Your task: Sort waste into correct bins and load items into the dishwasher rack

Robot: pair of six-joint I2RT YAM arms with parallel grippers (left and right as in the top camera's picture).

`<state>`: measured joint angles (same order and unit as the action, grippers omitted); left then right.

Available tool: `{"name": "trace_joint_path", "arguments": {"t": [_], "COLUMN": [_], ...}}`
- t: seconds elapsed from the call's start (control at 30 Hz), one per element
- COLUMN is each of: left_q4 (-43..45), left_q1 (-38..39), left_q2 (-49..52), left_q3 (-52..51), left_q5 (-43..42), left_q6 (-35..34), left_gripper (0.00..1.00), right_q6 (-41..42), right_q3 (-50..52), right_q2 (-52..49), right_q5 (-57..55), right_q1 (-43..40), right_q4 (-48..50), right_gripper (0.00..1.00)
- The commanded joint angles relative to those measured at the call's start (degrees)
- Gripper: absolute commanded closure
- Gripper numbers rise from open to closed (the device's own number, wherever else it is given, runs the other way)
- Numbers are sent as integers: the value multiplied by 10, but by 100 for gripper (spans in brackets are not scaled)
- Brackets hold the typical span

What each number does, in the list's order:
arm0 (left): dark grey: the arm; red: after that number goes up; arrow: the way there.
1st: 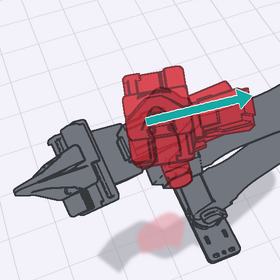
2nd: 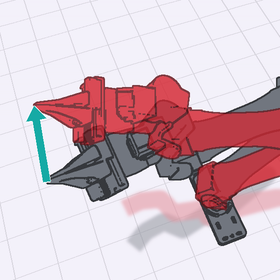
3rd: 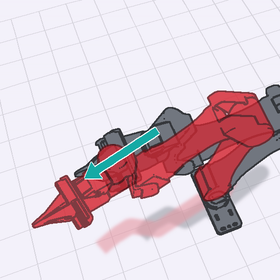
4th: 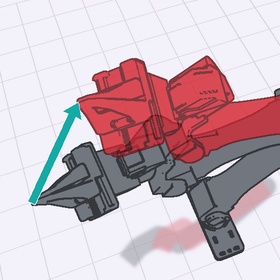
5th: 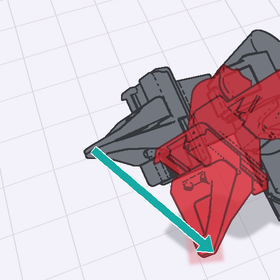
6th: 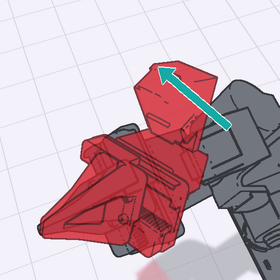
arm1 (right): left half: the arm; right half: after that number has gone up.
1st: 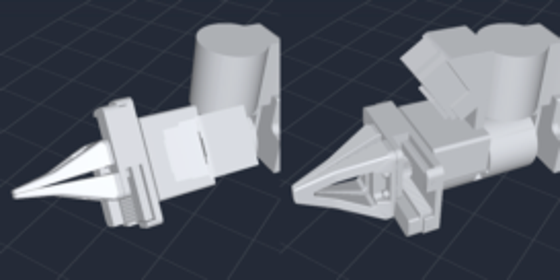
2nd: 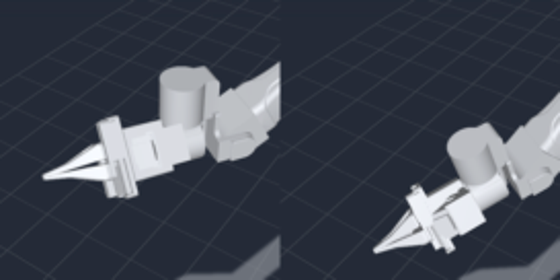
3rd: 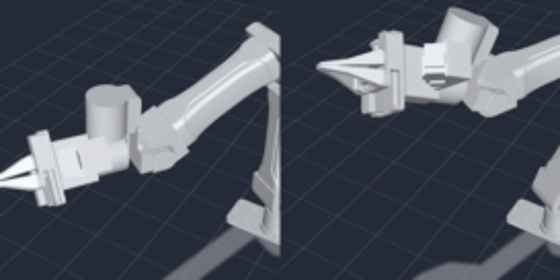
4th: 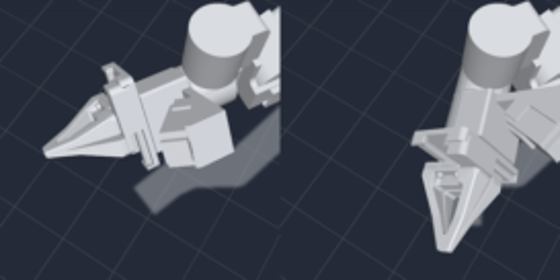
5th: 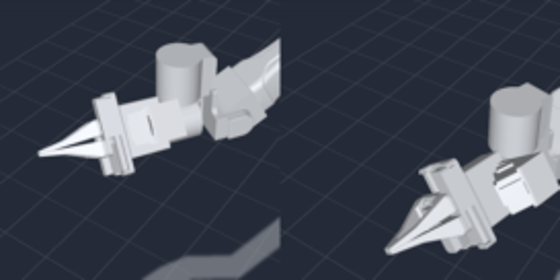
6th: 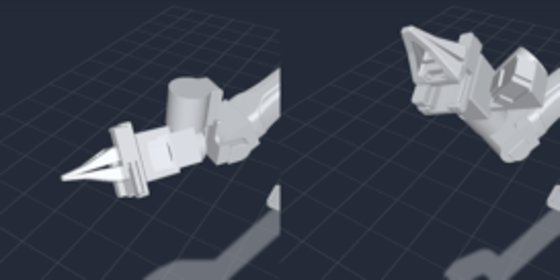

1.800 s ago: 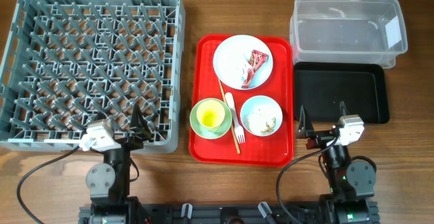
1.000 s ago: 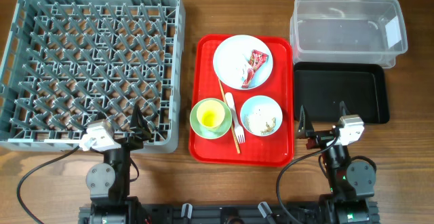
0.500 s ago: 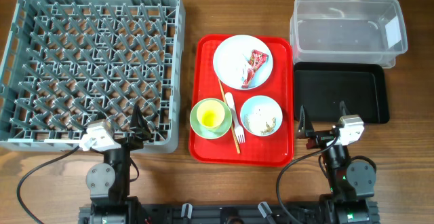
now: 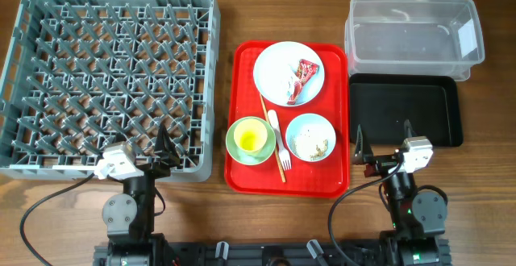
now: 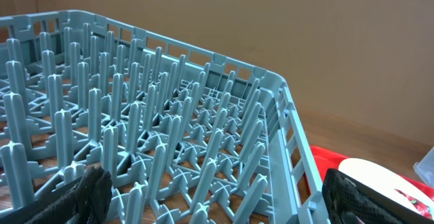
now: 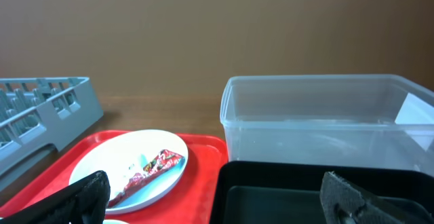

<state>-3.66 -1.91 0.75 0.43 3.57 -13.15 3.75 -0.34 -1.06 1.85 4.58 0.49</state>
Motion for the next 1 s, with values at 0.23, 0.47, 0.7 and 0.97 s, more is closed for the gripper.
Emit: {"name": "trace_joint_path", "arguments": {"t": [0.23,0.47,0.7,0.97], "left_q4": [-12,-93,-203,-394], "left_q1": [3,3,3,3], "left_q2": [3,97,280,497], "left_q3": [11,104,256,479], "left_q5": [0,-3,-16,-16], "left_q6": [2,-20,-23,-23], "left_gripper": [0,0,0,0], "right_q6": [75,83,82,5], "right_q3": [-3,-70,-234,-518], "right_q2": [-23,-150,-378,-658], "right_q5": [8,38,82,167], "right_q1": [3,3,3,3], "right_q4": [-4,-9,-59,-253], "right_gripper": [0,0,0,0]}}
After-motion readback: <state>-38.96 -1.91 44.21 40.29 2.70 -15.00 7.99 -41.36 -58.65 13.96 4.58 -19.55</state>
